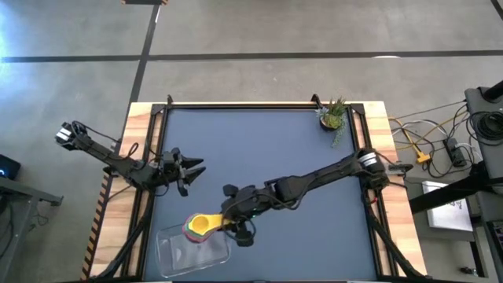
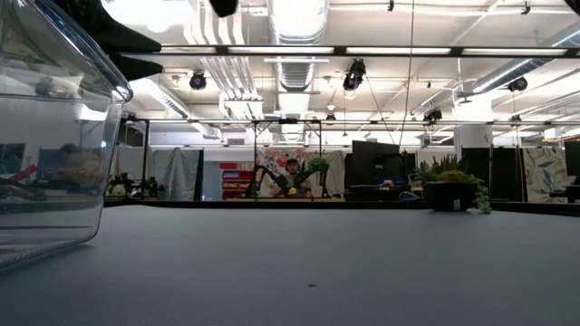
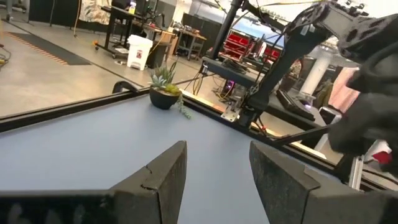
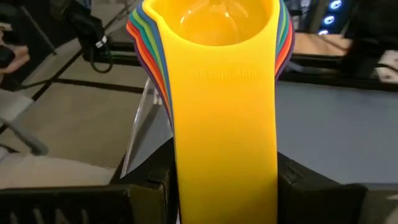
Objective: Nest measuring cups in basket
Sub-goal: Put the nested measuring cups into the transparent bin
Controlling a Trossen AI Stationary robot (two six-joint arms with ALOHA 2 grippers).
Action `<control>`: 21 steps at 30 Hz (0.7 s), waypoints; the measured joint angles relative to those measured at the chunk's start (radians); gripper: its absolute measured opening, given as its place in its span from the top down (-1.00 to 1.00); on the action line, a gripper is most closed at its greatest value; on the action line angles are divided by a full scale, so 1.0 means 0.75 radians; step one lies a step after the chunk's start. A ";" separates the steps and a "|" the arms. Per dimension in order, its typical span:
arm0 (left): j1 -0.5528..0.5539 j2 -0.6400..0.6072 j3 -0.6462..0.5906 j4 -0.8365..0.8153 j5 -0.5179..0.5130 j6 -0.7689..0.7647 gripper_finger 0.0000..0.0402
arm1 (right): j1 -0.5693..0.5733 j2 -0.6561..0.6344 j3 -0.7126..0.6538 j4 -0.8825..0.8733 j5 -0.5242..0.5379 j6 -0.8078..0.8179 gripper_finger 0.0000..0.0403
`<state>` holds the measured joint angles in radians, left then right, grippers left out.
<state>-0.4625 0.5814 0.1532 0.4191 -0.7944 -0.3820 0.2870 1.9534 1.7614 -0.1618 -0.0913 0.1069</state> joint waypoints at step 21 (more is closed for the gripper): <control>-0.001 -0.073 0.000 -0.107 -0.009 -0.024 0.21 | 0.004 0.658 0.796 -0.318 -0.232 -0.002 0.37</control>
<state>-0.4629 0.5266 0.1532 0.3392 -0.8014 -0.3997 0.2901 2.4471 2.3581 -0.4002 -0.2655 0.1053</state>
